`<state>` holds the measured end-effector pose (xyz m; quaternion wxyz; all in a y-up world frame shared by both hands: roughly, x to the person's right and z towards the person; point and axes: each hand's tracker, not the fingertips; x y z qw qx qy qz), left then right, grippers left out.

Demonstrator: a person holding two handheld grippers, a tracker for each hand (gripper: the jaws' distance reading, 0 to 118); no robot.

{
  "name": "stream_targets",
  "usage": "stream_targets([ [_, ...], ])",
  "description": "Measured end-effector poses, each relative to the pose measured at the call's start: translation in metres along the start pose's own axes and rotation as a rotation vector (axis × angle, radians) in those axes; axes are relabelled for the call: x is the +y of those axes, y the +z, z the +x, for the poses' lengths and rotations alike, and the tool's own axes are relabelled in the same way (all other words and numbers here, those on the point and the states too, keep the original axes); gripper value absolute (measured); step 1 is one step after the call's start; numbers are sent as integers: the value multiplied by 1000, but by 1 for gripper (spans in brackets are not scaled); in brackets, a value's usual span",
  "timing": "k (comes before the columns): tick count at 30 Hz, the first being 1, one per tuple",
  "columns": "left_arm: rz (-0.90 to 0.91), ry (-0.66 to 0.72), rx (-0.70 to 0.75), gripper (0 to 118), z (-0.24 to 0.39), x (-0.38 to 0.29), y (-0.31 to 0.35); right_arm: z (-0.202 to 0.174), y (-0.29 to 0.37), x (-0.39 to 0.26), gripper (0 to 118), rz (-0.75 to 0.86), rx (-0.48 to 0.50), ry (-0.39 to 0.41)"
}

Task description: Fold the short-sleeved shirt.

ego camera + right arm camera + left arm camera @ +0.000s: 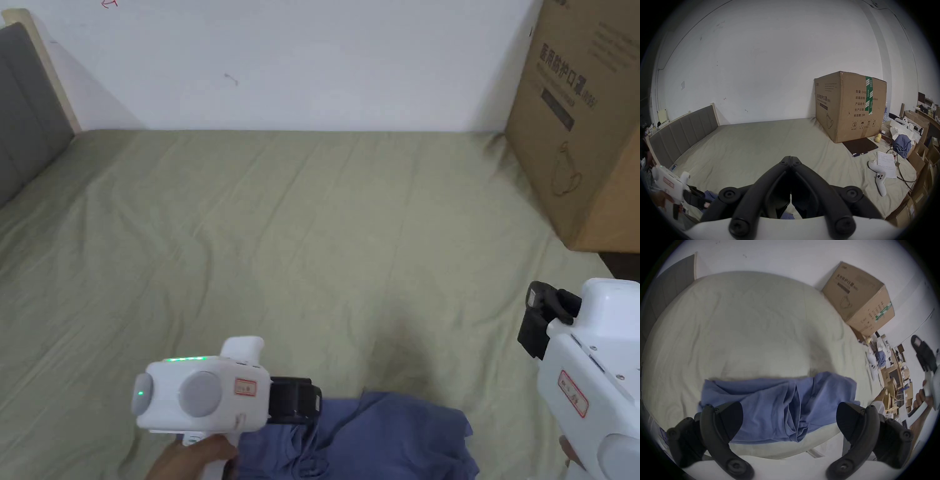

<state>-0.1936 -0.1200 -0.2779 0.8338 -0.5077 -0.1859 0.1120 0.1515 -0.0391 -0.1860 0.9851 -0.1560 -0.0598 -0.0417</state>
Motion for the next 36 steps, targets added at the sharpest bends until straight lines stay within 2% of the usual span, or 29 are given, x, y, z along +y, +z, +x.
stream_targets([
  [5, 237, -1, 117, 113, -18, -5, 40, -1, 1, 4, 0, 6, 7, 11],
  [6, 265, -1, 140, 109, -22, -7, 43, -1, 1, 5, 0, 7, 8, 12],
  [7, 293, 8, 159, 98, -26, -11, 45, -1, 1, 5, 0, 8, 9, 13],
  [8, 313, 27, 162, 80, -32, -15, 46, -1, 1, 6, 0, 10, 9, 12],
  [9, 309, 40, 154, 43, -39, -16, 45, -1, 2, 7, 0, 12, 9, 9],
  [10, 297, 53, 148, 14, -44, -18, 43, 0, 2, 7, 0, 13, 9, 7],
  [11, 295, 72, 140, 1, -50, -23, 40, 0, 2, 7, 0, 15, 11, 5],
  [14, 284, 69, 122, 0, -51, -32, 26, 0, 2, 7, 0, 16, 13, 4],
  [16, 257, 5, 164, 0, -44, -40, 9, 0, 2, 6, 0, 16, 17, 0],
  [23, 113, -162, 144, 0, -3, -64, -56, 2, 3, 4, 0, 5, 7, 9],
  [26, 64, -110, 88, 0, 6, -71, -77, 4, 5, 3, 0, -1, -3, 18],
  [28, 7, -97, 108, 0, 7, -77, -98, 6, 6, 2, 0, -2, -10, 17],
  [30, 88, -145, 147, 0, 11, -86, -97, 7, 8, 2, 0, 1, -18, 14],
  [33, 62, -192, 152, 0, 14, -83, -89, 7, 9, 2, 0, 0, -22, 19],
  [36, 93, -169, 111, 0, 13, -78, -71, 4, 10, 5, 0, -2, -20, 23],
])
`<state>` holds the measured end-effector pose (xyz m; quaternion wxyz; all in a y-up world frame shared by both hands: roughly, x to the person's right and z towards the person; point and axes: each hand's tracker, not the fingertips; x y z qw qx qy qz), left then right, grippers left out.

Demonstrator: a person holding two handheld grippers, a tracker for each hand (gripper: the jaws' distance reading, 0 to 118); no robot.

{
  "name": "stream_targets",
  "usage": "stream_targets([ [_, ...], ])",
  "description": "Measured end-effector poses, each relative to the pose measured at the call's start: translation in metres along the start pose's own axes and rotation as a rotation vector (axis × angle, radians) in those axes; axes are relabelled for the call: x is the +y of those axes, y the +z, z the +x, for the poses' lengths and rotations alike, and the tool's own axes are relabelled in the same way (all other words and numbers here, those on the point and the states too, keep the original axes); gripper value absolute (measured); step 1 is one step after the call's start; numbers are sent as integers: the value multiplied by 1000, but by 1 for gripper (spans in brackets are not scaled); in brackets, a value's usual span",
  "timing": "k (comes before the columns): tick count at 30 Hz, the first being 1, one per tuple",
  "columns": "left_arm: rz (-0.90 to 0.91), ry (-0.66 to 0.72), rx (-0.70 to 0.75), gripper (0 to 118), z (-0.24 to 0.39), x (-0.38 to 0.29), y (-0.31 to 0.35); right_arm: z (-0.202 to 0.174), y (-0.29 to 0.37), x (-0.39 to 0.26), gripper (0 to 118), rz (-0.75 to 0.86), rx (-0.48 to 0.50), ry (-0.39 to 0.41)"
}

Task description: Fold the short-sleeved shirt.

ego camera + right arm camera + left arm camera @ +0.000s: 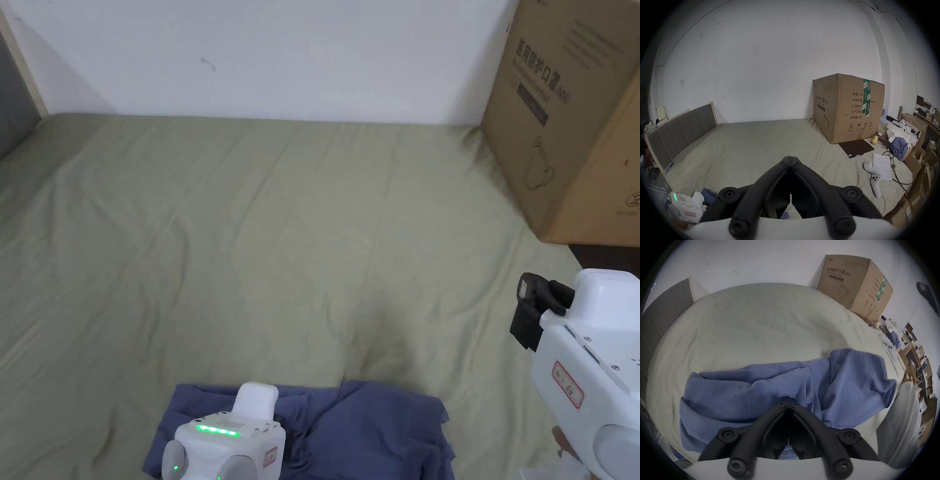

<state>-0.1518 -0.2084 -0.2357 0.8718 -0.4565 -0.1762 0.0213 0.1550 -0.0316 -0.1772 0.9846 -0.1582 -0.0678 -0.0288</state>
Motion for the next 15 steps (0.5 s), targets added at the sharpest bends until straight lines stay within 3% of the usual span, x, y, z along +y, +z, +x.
stream_targets([
  [6, 148, 125, -121, 0, -35, 28, 71, -10, -2, 6, 0, 15, 27, -3],
  [11, 162, 171, -116, 1, -93, 48, 113, -20, -7, 7, 0, 21, 52, -2],
  [13, 138, 255, -138, 24, -125, 50, 115, -24, -9, 6, 0, 18, 62, -4],
  [14, 113, 291, -133, 49, -138, 49, 113, -26, -10, 6, 0, 15, 68, -5],
  [15, 86, 325, -122, 89, -149, 48, 109, -28, -11, 5, 0, 13, 71, -8],
])
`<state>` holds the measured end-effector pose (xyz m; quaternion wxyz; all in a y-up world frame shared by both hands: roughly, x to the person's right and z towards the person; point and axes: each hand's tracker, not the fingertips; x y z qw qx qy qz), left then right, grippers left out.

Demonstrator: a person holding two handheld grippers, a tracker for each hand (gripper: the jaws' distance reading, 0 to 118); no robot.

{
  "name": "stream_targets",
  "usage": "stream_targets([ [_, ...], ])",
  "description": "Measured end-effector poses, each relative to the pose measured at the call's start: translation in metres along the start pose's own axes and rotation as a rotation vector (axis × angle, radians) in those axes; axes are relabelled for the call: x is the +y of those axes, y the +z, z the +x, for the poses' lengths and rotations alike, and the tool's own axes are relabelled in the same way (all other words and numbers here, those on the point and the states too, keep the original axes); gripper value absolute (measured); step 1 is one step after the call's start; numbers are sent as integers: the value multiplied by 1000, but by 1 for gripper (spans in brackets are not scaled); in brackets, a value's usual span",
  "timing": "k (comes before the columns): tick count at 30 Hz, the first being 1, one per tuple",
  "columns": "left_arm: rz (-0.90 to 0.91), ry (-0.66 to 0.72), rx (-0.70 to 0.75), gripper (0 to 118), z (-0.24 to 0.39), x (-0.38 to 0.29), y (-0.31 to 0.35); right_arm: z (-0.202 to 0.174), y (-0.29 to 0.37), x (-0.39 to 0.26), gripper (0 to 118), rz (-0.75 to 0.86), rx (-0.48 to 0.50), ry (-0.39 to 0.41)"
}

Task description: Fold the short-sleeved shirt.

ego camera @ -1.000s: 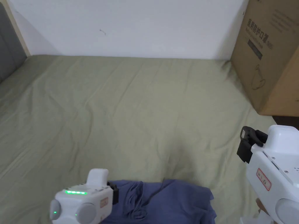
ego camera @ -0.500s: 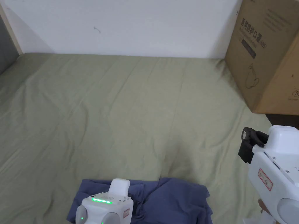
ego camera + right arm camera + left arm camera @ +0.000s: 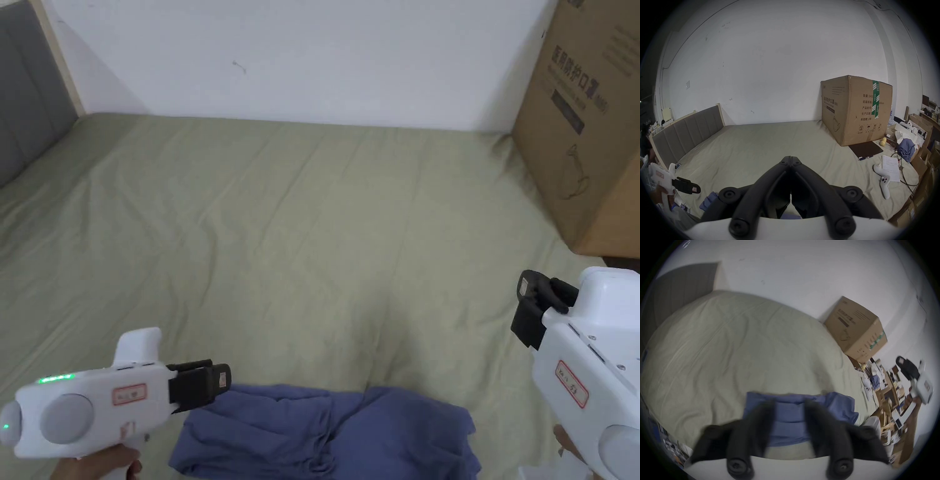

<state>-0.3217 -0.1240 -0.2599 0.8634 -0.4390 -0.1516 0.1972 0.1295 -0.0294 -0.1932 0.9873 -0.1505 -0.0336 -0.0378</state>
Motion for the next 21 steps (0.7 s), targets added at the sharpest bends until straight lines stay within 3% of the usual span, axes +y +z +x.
stream_targets([
  [1, -36, 28, 3, 107, -12, 1, -5, -2, -1, -1, 0, -5, 4, -3],
  [2, -77, 52, 1, 113, -22, 0, -11, -3, -2, -2, 0, -11, 10, -5],
  [9, -87, 136, -116, 109, -63, -11, -44, -8, -8, -7, 0, -47, 23, -4],
  [12, -159, 140, -125, 82, -67, -17, -65, -8, -10, -7, 0, -56, 13, 3],
  [14, -212, 116, -83, 77, -68, -23, -77, -7, -11, -7, 0, -58, 8, 5],
  [15, -220, 101, -58, 61, -68, -27, -82, -6, -11, -7, 0, -59, 6, 6],
  [18, -190, 118, -86, 51, -70, -32, -79, -3, -12, -8, 0, -64, -3, 8],
  [21, -193, 159, -119, 18, -71, -32, -79, 0, -14, -9, 0, -70, -6, 9],
])
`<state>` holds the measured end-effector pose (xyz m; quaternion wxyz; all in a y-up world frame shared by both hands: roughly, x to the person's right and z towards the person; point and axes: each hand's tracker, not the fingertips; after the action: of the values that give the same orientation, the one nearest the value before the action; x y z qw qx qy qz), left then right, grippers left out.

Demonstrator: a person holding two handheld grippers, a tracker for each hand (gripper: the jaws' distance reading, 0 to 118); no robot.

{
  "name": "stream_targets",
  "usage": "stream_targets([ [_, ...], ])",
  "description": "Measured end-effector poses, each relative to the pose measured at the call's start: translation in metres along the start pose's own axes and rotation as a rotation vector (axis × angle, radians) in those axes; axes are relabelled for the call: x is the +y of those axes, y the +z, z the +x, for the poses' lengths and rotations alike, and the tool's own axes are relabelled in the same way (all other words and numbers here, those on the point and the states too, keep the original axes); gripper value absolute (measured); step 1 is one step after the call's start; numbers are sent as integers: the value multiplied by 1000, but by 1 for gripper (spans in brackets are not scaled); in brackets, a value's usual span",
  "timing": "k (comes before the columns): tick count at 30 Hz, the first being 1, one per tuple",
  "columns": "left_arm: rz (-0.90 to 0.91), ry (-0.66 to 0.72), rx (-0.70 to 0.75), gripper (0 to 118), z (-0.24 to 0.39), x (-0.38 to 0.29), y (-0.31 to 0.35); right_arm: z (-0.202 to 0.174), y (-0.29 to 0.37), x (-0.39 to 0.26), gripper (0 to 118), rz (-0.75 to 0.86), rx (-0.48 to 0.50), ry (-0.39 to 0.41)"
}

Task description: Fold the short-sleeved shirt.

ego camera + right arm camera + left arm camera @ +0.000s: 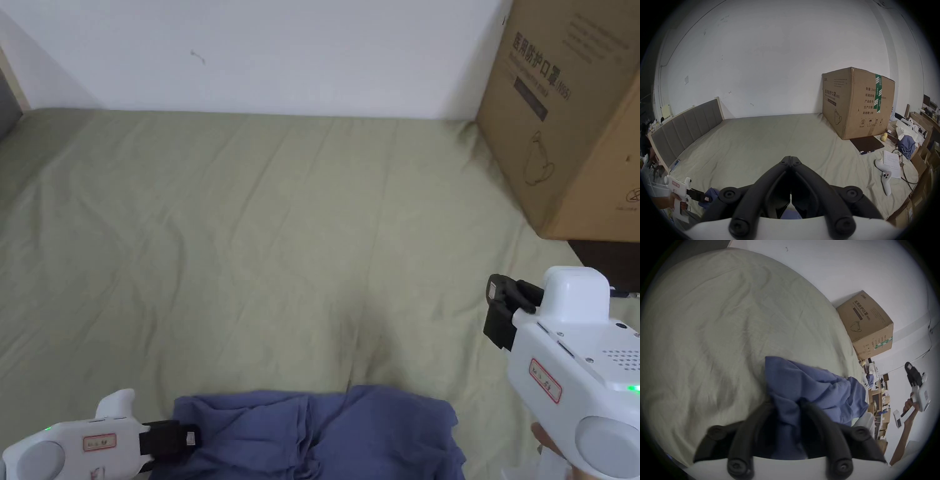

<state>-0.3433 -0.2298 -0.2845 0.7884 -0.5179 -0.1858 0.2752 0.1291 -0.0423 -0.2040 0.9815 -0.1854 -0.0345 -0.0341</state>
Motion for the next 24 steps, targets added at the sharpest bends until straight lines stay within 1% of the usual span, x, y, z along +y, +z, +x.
stream_targets([
  [3, 35, -11, 46, 15, 15, -6, 9, 1, -1, -1, 0, -6, -1, 1],
  [6, 93, -55, 77, 11, 29, -6, 31, -1, -3, 1, 0, -15, -7, 6],
  [8, 119, -94, 133, 10, 30, -3, 49, -2, -4, 3, 0, -12, 5, 3],
  [9, 112, -80, 112, 10, 25, 1, 60, -3, -5, 4, 0, -7, 12, -1],
  [11, 151, -86, 199, 10, 23, 4, 81, -6, -4, 6, 0, -4, 27, -9],
  [13, 181, -135, 287, 10, 24, 5, 101, -8, -4, 7, 0, 3, 40, -13],
  [15, 198, -121, 373, 10, 26, 8, 119, -9, -4, 7, 0, 7, 58, -16],
  [16, 221, -135, 390, 10, 27, 7, 125, -10, -4, 6, 0, 8, 62, -16],
  [19, 239, -156, 386, 10, 51, 6, 135, -11, -4, 5, 0, 8, 78, -13],
  [22, 266, -253, 373, 10, 94, 1, 130, -10, -4, 5, 0, 9, 79, -5],
  [24, 226, -316, 345, 10, 128, -5, 117, -8, -4, 6, 0, 15, 81, -11],
])
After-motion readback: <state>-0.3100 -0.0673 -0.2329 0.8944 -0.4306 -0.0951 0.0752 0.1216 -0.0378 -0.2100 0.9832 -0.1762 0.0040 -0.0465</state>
